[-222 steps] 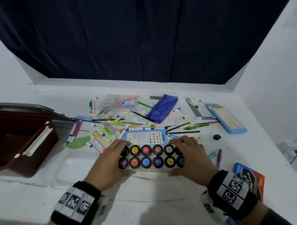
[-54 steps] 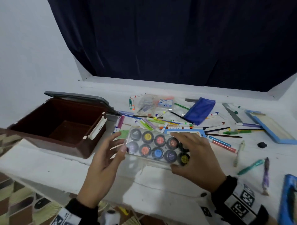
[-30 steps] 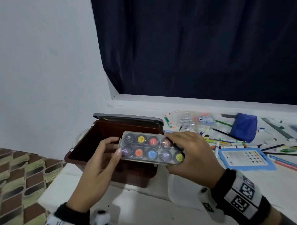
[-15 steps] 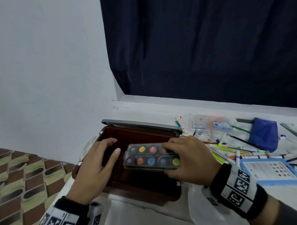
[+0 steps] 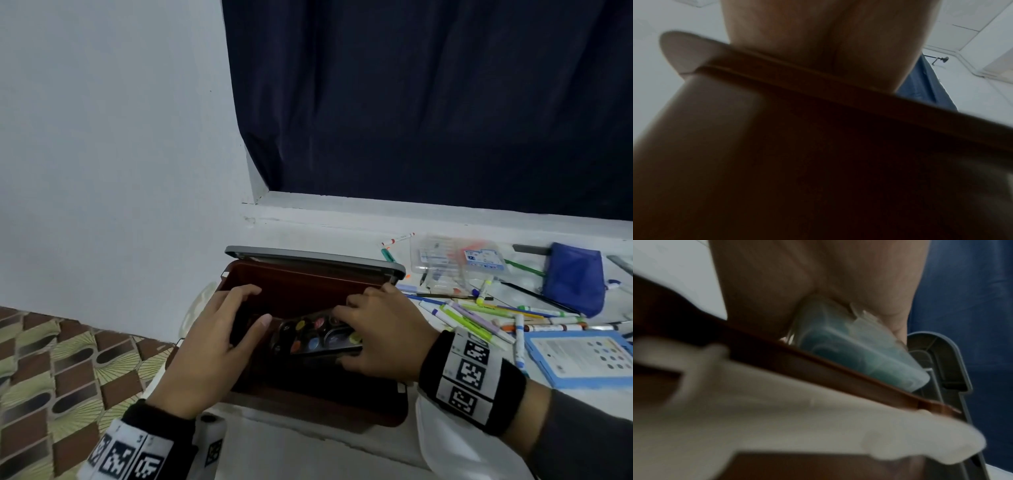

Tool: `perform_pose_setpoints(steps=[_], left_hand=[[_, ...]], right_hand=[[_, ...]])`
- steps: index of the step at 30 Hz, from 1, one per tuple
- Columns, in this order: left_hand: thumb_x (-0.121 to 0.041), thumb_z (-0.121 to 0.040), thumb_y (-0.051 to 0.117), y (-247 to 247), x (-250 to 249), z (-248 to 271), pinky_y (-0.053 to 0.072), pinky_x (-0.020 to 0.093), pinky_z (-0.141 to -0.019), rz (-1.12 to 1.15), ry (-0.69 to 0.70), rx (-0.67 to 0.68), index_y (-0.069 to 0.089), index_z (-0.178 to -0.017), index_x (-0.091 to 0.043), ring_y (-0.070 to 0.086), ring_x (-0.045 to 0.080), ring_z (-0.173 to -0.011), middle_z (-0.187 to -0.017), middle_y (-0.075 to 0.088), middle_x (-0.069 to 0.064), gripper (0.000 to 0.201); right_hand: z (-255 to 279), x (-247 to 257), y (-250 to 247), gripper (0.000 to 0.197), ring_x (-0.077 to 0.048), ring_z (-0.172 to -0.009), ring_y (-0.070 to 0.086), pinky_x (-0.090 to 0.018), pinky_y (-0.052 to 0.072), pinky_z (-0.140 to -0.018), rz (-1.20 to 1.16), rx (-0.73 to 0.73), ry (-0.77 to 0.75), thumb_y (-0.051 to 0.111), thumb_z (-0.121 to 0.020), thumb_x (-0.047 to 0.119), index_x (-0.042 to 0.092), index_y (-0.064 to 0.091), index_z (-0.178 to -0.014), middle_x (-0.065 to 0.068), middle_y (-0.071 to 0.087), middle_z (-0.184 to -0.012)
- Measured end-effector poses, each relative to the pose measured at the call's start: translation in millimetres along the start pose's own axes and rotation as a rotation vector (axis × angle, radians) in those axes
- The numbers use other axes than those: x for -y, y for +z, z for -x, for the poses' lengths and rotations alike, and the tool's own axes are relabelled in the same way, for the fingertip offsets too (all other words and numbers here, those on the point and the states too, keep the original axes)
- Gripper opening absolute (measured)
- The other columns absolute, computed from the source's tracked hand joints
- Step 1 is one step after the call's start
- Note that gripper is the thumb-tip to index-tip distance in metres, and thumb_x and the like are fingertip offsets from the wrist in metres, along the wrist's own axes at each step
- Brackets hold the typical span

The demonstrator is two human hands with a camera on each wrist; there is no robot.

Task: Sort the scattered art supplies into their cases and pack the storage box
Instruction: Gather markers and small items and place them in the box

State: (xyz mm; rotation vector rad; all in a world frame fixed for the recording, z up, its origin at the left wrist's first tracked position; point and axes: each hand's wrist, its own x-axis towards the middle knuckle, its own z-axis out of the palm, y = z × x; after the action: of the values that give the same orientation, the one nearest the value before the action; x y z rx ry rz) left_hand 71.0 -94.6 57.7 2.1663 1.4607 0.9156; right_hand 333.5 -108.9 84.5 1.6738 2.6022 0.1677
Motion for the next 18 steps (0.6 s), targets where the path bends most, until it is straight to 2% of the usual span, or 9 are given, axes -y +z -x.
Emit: perform_pose_setpoints(steps=[1,5,6,9,12,15,18], left_hand=[[-0.052,-0.092,0.052,-2,2,-2,0.04,0.008,-0.085,-0.023,0.005,0.004,0.049,-0.132,-0.04,0.046,-0.008,-0.114,-0.121,0.049,-0.019,0.041],[-0.05,-0.092,0.051,-5,14,-3,0.047,0.027,-0.095,-0.101,0.049,0.029,0.05,-0.132,-0.034,0.047,0.006,-0.117,-0.123,0.049,-0.015,0.044],[-0.051,-0.092,0.05,-4,16,-1,0.047,0.028,-0.097,-0.109,0.062,0.032,0.051,-0.132,-0.032,0.047,0.006,-0.12,-0.124,0.05,-0.014,0.044],[-0.053,-0.091,0.047,-3,20,6,0.041,0.026,-0.101,-0.101,0.05,0.022,0.052,-0.13,-0.032,0.04,0.005,-0.134,-0.133,0.051,-0.012,0.045],[-0.05,-0.093,0.051,-4,21,12,0.041,0.031,-0.104,-0.101,0.044,0.011,0.052,-0.13,-0.034,0.034,0.005,-0.14,-0.138,0.048,-0.014,0.04],[-0.049,-0.095,0.053,-6,22,13,0.04,0.03,-0.105,-0.041,0.063,0.018,0.05,-0.129,-0.038,0.028,-0.001,-0.142,-0.134,0.041,-0.026,0.036],[-0.051,-0.095,0.051,-8,25,11,0.041,0.034,-0.109,-0.031,0.046,0.028,0.048,-0.13,-0.039,0.027,0.002,-0.146,-0.143,0.045,-0.018,0.037]], right_hand=[[-3,0,1,0.06,-0.023,-0.095,0.059,-0.038,0.036,-0.08,0.003,0.011,0.003,0.048,-0.073,0.071,0.03,0.057,-0.116,0.002,0.064,-0.1],[-12,-2,5,0.066,-0.025,-0.105,0.056,-0.041,0.037,-0.087,0.017,0.039,0.018,0.049,-0.076,0.071,0.03,0.049,-0.129,-0.001,0.061,-0.114],[-14,-1,6,0.067,-0.025,-0.106,0.057,-0.041,0.038,-0.088,0.022,0.039,0.021,0.049,-0.076,0.071,0.03,0.049,-0.129,-0.002,0.06,-0.115],[-19,2,9,0.068,-0.027,-0.103,0.058,-0.042,0.04,-0.085,0.035,0.038,0.039,0.05,-0.071,0.07,0.029,0.052,-0.126,-0.003,0.061,-0.112],[-24,8,16,0.075,-0.027,-0.108,0.053,-0.042,0.041,-0.086,0.02,0.105,0.03,0.055,-0.07,0.065,0.027,0.045,-0.133,-0.004,0.055,-0.12],[-26,11,25,0.072,-0.027,-0.114,0.049,-0.04,0.041,-0.088,0.018,0.206,0.001,0.061,-0.077,0.057,0.028,0.038,-0.139,-0.005,0.049,-0.127],[-31,7,28,0.061,-0.027,-0.117,0.049,-0.037,0.043,-0.088,-0.01,0.247,-0.001,0.06,-0.086,0.049,0.027,0.041,-0.14,-0.007,0.049,-0.127]])
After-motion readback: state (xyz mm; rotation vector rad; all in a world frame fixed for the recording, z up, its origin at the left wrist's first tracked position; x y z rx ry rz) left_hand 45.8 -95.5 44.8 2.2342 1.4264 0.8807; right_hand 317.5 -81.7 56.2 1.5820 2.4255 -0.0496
